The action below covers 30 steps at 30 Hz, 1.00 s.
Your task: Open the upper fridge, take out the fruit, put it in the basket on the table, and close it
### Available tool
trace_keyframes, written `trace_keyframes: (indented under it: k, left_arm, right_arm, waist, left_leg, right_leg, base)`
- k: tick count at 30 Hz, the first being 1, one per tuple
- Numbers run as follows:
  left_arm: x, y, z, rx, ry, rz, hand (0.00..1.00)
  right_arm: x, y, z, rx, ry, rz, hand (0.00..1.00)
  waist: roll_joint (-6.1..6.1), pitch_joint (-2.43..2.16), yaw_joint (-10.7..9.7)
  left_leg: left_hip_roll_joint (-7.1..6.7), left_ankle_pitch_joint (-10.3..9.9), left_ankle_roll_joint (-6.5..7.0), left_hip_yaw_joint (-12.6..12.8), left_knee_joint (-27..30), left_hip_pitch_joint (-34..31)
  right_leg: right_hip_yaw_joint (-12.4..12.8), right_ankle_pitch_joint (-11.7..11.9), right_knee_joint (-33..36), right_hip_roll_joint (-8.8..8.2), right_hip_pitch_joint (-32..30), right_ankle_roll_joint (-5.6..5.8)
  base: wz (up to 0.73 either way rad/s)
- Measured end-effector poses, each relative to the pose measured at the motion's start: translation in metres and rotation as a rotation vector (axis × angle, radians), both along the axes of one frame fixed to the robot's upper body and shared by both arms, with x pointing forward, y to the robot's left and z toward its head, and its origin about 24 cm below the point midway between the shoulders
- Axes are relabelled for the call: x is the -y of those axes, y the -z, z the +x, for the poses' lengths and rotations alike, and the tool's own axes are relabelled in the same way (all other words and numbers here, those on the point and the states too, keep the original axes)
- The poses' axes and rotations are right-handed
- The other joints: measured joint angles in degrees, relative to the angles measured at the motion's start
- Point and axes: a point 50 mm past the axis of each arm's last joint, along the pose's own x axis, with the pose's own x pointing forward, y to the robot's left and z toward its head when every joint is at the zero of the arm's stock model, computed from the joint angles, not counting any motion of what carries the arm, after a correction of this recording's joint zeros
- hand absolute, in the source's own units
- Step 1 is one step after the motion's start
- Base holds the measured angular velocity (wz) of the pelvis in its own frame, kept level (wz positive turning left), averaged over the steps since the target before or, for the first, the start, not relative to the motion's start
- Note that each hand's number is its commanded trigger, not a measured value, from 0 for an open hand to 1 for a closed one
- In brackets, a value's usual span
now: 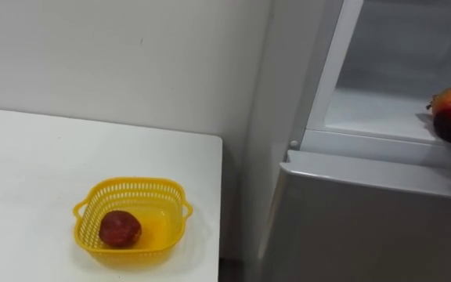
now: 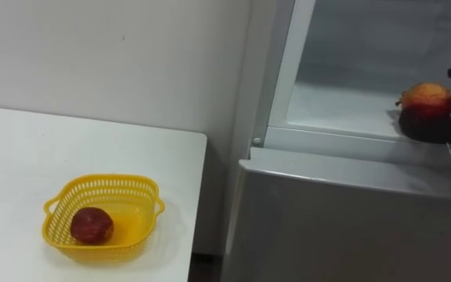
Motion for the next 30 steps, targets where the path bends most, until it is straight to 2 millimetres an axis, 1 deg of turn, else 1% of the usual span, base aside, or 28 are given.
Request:
trace_keyframes:
  k: [5,6,7,13,14,18,20,23,27,30]
  left_arm:
    - [0.001,0.0,-0.001,-0.012,0.0,-0.019,0.0]
    - [0.001,0.0,-0.001,-0.012,0.0,-0.021,0.0]
    - [0.001,0.0,-0.001,-0.015,0.0,-0.024,0.0]
    - [0.001,0.0,-0.002,-0.025,-0.003,-0.023,0.0]
    - [0.001,0.0,0.002,-0.016,0.0,-0.024,0.0]
    - [0.0,0.0,0.003,-0.015,0.002,-0.022,0.0]
    - [-0.001,0.0,0.004,-0.014,0.002,-0.02,0.0]
    - [-0.001,0.0,0.005,-0.013,0.004,-0.019,0.0]
    - [-0.001,0.0,0.004,-0.018,0.002,-0.019,0.0]
    - [-0.002,0.0,0.004,-0.016,-0.001,-0.017,0.0]
  right_arm:
    - [0.0,0.0,0.0,-0.007,-0.029,0.011,0.0]
    - [0.0,0.0,0.0,-0.008,-0.03,0.01,0.52]
    - [-0.001,0.0,0.0,-0.009,-0.033,0.01,1.0]
    - [-0.002,0.001,0.001,-0.02,-0.063,0.008,1.0]
    - [-0.003,0.001,0.002,-0.025,-0.066,0.005,1.0]
    - [-0.006,-0.001,0.004,-0.013,-0.082,0.015,1.0]
    - [-0.01,-0.004,0.006,-0.007,-0.098,0.015,1.0]
    - [-0.012,-0.008,0.007,0.007,-0.109,0.017,1.0]
    - [-0.012,-0.009,0.008,0.011,-0.11,0.014,1.0]
    - [-0.013,-0.01,0.009,0.012,-0.117,0.013,1.0]
  waist:
    - [-0.03,-0.03,-0.01]
    - [-0.03,-0.03,-0.01]
    - [-0.04,-0.03,0.0]
    - [-0.08,-0.06,0.26]
    - [-0.08,-0.05,0.35]
    - [-0.02,-0.01,0.54]
    - [-0.05,0.05,0.75]
    - [0.11,0.2,1.05]
    - [0.07,0.27,1.87]
    - [-0.33,0.39,2.19]
  left_leg:
    - [0.0,0.01,-0.01,0.01,0.06,0.08]
    - [0.0,0.02,-0.02,-0.01,0.04,0.1]
    - [0.0,0.04,-0.05,-0.02,0.04,0.16]
    - [0.13,0.13,-0.2,-0.03,0.01,0.49]
    - [0.19,0.15,-0.23,0.0,0.04,0.54]
    - [0.44,0.25,-0.41,0.04,0.0,0.54]
    - [0.75,0.31,-0.59,0.07,-0.02,0.54]
    - [0.91,0.42,-0.81,-0.02,-0.15,0.5]
    - [0.94,0.45,-0.85,-0.12,-0.22,0.5]
    - [0.93,0.45,-0.85,-0.12,-0.24,0.43]
  right_leg:
    - [-0.07,0.0,-0.04,0.01,0.01,0.0]
    - [-0.08,0.0,-0.04,0.01,0.03,0.0]
    - [-0.09,0.0,-0.04,0.01,0.07,0.0]
    - [-0.1,0.1,-0.05,0.15,0.06,-0.16]
    - [-0.07,0.14,-0.08,0.21,0.07,-0.23]
    - [-0.1,0.22,-0.12,0.45,0.09,-0.36]
    - [-0.09,0.34,-0.17,0.73,0.09,-0.57]
    - [-0.23,0.35,-0.19,0.88,0.08,-0.59]
    - [-0.37,0.35,-0.2,0.91,0.04,-0.6]
    - [-0.37,0.35,-0.21,0.89,0.02,-0.6]
  base:
    - [0.0]
    - [0.0]
    - [0.0]
    - [0.0]
    - [0.0]
    - [0.0]
    - [0.0]
    - [0.0]
    - [0.01]
    - [0.0]
